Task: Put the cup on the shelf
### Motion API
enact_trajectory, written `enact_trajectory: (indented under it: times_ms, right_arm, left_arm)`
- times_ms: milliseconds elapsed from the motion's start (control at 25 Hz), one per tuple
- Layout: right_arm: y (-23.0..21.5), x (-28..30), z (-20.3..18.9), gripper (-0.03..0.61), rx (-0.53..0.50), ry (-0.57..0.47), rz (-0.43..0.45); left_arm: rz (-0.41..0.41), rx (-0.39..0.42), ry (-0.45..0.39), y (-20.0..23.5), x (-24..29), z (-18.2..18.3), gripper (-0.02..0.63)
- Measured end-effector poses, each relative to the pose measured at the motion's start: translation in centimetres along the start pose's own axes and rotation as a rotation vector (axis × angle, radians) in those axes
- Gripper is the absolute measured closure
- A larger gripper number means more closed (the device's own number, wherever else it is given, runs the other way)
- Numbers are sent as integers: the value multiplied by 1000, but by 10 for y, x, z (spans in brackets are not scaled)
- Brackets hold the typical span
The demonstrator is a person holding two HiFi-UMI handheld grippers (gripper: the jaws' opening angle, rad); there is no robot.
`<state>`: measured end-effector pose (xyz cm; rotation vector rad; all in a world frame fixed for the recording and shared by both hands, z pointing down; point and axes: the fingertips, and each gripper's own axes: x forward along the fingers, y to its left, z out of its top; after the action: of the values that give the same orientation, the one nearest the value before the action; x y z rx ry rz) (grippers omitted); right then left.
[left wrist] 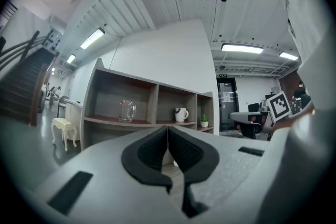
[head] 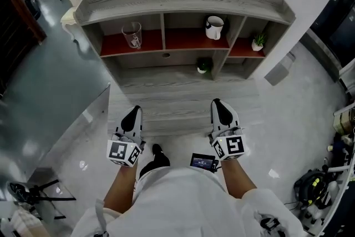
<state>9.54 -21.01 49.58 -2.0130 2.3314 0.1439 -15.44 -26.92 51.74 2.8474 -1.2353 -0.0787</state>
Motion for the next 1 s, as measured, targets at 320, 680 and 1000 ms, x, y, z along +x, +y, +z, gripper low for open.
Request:
enact_trajectory:
  times_ms: [320, 680, 1000]
  right_arm:
    - [-5, -86, -11, 540, 35, 26, 54]
    - [0, -156, -31, 541, 78, 78, 68]
    - [19, -178, -22, 543, 67, 66, 70]
  left_arm:
    - [42, -13, 28, -72, -53, -15, 603]
    - [50, 6, 62, -137, -103, -17, 603]
    - [72, 12, 38, -139, -134, -1, 603]
